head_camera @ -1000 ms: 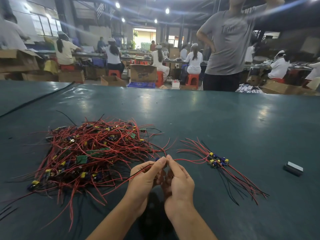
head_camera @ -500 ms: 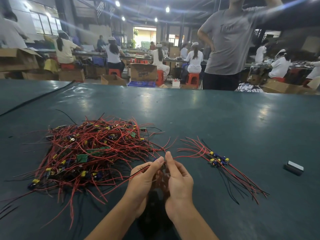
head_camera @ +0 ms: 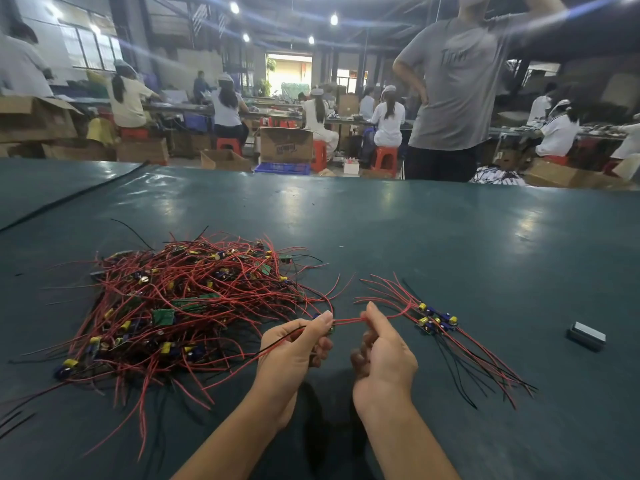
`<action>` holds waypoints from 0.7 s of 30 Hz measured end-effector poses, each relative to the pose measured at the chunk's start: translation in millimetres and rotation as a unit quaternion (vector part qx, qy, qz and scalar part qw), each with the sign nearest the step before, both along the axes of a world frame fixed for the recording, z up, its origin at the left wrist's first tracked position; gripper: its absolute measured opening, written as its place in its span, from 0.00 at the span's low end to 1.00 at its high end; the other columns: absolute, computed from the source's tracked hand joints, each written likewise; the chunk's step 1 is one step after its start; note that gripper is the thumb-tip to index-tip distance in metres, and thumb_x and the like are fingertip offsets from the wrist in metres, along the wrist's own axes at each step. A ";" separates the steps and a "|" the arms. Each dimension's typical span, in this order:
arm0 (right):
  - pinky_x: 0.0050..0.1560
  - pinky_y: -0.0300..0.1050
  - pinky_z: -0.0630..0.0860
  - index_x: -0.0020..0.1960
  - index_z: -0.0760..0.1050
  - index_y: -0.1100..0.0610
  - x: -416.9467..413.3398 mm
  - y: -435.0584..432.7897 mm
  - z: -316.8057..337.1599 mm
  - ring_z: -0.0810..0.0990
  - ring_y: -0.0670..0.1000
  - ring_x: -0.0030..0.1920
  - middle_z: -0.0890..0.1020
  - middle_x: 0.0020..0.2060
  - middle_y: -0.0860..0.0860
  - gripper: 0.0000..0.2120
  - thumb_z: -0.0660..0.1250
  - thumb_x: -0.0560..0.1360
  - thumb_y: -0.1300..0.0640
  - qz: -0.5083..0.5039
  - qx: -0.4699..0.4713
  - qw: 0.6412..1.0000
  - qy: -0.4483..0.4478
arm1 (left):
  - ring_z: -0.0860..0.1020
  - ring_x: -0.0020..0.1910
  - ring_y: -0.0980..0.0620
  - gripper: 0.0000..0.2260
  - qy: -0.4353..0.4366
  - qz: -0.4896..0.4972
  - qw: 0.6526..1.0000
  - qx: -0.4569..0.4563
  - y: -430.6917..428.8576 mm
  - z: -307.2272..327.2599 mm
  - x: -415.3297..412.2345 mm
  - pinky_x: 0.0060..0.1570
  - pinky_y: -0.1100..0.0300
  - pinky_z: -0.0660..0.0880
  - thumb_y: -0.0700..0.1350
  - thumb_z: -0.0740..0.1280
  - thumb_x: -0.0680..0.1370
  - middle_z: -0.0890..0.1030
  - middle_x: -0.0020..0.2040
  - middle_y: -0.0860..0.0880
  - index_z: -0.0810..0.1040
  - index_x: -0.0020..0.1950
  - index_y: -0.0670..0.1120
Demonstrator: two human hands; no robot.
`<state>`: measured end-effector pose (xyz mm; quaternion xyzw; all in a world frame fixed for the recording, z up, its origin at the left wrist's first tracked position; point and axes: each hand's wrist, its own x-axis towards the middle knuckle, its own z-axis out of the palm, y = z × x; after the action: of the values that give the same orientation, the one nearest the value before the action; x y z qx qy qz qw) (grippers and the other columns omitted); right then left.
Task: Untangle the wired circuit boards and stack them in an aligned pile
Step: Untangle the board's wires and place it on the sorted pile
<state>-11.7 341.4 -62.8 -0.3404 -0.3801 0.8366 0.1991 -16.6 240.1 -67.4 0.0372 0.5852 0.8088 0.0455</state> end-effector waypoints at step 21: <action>0.19 0.36 0.61 0.28 0.76 0.58 3.3 18.7 7.7 0.64 0.43 0.18 0.71 0.20 0.47 0.14 0.76 0.70 0.60 -0.113 0.049 0.992 0.015 | 0.72 0.28 0.54 0.09 0.001 0.015 1.000 -0.004 -10.5 3.3 -5.5 0.29 0.64 0.70 0.47 0.74 0.70 0.75 0.29 0.47 0.82 0.31 0.47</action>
<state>-8.4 360.1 -55.2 -0.3582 -0.3766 0.7945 0.3142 -22.1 229.6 -64.1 0.0285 0.5889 0.8070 0.0328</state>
